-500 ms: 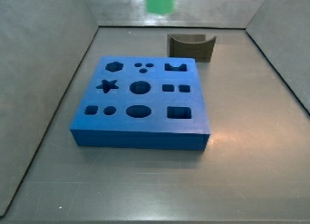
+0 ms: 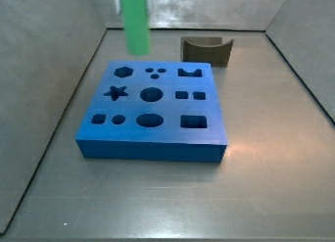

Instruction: Insert the hexagon object.

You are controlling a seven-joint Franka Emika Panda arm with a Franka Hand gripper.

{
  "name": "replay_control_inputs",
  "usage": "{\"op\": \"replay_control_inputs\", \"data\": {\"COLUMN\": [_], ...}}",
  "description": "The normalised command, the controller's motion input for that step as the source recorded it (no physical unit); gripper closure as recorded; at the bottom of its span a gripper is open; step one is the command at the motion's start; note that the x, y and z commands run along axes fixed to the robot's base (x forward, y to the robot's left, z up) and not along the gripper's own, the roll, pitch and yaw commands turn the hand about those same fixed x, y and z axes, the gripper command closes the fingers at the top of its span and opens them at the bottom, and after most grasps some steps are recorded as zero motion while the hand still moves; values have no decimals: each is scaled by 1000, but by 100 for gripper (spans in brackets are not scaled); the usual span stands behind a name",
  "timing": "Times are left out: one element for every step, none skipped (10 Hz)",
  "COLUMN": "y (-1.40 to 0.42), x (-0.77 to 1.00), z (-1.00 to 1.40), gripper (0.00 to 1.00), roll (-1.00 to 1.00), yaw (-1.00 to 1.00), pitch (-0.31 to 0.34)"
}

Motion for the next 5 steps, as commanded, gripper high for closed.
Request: {"op": "replay_control_inputs", "data": {"y": [626,551,211,3,26], "x": [-794,-840,0,0,0], "z": [-957,-803,-126,0,-237], "gripper": [100,100,100,100,100], "roll": [-76,-193,-150,-7,0], "yaw": [-189,-146,0,0,0], "pitch": [-141,-151,0,0,-29]}}
